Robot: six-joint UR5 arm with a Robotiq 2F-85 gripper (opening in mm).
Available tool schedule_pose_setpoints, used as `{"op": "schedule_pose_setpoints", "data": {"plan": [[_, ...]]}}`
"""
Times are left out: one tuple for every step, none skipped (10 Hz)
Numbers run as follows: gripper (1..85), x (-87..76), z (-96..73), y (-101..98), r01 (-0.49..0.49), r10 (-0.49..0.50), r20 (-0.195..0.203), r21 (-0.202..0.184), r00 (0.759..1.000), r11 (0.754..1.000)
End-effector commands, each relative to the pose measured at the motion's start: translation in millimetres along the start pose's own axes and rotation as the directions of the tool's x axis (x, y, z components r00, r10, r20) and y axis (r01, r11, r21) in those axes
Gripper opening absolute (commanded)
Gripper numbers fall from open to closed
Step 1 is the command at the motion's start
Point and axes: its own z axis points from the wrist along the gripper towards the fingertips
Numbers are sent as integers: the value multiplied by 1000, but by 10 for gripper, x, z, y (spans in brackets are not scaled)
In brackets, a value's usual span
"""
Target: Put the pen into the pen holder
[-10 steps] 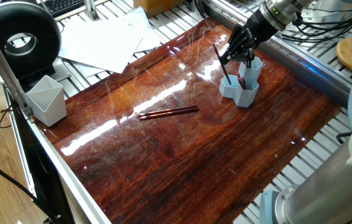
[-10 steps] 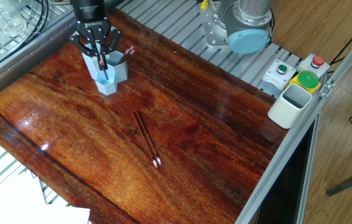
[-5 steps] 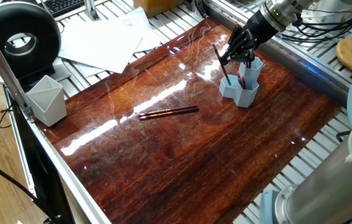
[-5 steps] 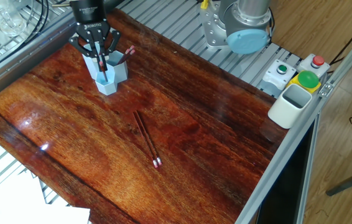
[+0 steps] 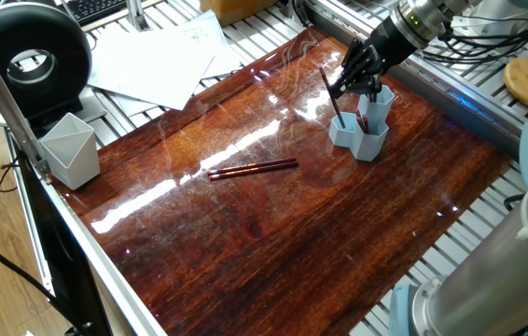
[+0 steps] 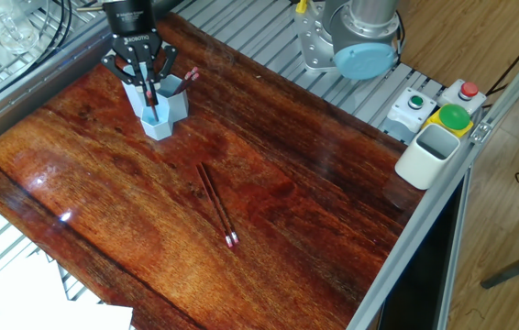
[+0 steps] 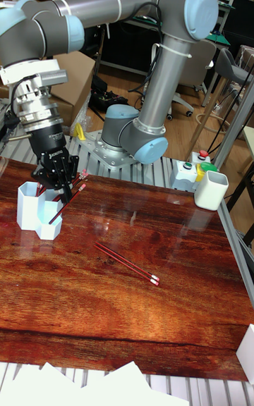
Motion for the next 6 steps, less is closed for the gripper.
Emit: {"op": "schedule_pose_setpoints", "data": {"plan": [[10,-16,-10,-28,1,-1,15,6,1000,1000],[10,-9,-6,-33,3,-3,16,7,1000,1000],[10,-1,-4,-35,4,-5,16,7,1000,1000],[10,8,0,-37,6,-6,16,7,1000,1000],[10,22,2,-41,6,-7,15,8,1000,1000],[10,38,9,-48,11,-11,16,7,1000,1000]]}}
